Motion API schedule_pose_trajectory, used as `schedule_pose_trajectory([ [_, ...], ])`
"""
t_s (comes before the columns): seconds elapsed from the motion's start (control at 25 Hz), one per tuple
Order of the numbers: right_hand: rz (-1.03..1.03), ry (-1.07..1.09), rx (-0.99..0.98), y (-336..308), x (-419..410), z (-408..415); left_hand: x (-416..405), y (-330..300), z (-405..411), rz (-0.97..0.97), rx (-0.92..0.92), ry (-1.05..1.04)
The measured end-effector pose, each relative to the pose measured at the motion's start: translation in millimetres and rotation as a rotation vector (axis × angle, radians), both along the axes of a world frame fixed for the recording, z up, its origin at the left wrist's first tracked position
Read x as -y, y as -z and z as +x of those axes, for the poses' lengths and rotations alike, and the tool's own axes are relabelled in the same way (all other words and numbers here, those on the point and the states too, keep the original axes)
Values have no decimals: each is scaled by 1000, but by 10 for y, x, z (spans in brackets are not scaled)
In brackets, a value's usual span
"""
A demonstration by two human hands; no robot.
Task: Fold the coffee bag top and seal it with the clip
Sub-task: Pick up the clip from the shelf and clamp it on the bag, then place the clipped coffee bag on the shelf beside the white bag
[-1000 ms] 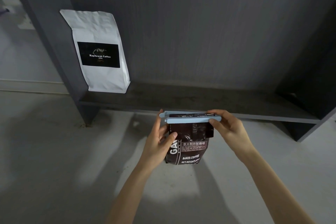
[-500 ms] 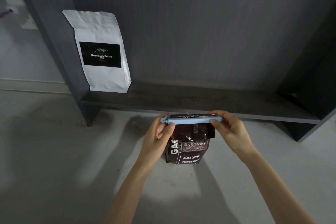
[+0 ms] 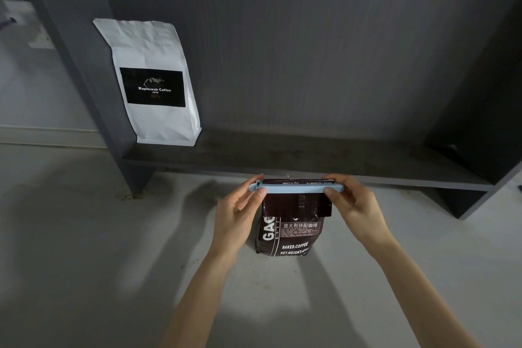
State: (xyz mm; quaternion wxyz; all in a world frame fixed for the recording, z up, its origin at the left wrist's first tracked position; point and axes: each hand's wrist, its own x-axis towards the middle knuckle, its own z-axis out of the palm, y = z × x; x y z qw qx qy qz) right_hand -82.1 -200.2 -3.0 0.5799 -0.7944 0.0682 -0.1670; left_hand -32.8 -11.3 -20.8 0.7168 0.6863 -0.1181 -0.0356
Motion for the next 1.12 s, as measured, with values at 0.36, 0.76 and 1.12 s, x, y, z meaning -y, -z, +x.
schedule_pose_trajectory([
  [0.36,38,7,32,20,-28,-47,91,35,-16,-90,-52,-115],
  [0.76,52,21,54,60,-66,-67,114,17,-57,-81,22,-167],
  [1.12,132,-56,-62,316,-31,-95,10,333,-6,97,-4,119],
])
